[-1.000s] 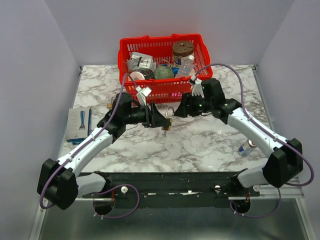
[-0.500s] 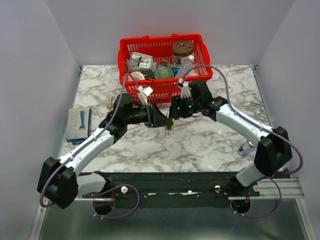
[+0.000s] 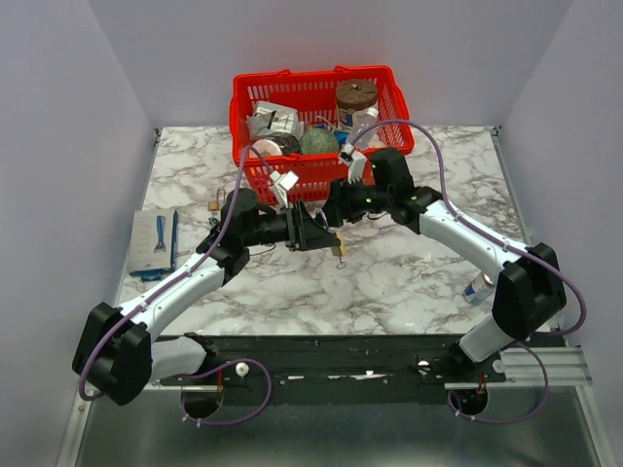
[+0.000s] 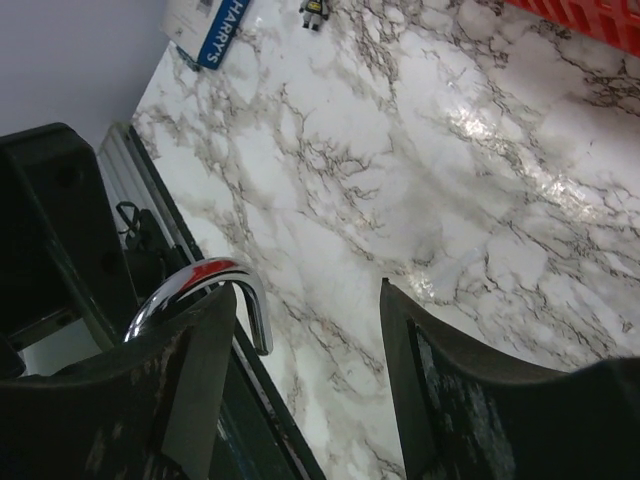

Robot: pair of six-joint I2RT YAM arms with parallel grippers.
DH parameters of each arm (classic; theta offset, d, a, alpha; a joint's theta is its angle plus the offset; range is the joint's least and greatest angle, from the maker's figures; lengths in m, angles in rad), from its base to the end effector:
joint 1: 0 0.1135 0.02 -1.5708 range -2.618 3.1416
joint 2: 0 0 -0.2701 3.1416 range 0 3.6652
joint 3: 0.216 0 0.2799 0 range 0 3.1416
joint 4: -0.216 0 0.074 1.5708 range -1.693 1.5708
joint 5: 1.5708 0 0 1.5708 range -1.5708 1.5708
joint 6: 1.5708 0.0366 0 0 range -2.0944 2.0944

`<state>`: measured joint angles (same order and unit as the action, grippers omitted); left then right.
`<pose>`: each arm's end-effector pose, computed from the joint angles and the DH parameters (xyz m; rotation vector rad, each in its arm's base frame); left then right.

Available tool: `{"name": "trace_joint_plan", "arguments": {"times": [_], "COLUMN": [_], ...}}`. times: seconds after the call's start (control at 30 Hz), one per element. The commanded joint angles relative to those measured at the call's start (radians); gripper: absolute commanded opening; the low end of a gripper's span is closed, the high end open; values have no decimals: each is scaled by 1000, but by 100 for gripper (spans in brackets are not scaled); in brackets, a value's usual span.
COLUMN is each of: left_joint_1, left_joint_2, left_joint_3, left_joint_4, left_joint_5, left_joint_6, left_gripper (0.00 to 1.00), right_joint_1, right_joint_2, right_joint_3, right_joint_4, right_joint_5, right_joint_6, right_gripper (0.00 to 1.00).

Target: Unlock with the key

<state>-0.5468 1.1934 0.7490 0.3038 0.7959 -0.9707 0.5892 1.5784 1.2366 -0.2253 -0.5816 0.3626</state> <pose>0.2356 -0.1740 0.2873 0.2795 2.0114 -1.7217 0.3114 0.2323 0.2923 -0.6175 2.1798 1.1567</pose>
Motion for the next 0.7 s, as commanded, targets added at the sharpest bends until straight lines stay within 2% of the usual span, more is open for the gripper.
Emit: {"name": "trace_joint_plan", "arguments": {"times": [0.0,0.1,0.13,0.23,0.37,0.57,0.67], "left_joint_1": [-12,-10,-8,2,45,94,136], "left_joint_2": [-18,-28,-29,-31,-23,8,31], "left_joint_3": [15,64,78,113,124,79,105], "left_joint_4": [95,-101,-205,-371,-465,-453,-567], "left_joint_5": [-3,-110,-150,-288,-406,-437,-464], "left_joint_6": [-5,106,134,190,187,141,193], "left_gripper": [0,0,0,0,0,0,0], "right_joint_1": [12,12,12,12,14,12,14], "right_joint_2": [-6,-20,-21,-31,-49,-116,-147], "right_joint_3": [-22,-29,-31,-40,-64,-120,-152], "right_joint_4": [84,54,41,-8,-49,-51,-58], "right_joint_5": [-84,-34,-2,57,95,111,163], "right_joint_6": [6,2,2,-7,-24,-11,4], "right_gripper": [68,68,70,75,78,79,80]}}
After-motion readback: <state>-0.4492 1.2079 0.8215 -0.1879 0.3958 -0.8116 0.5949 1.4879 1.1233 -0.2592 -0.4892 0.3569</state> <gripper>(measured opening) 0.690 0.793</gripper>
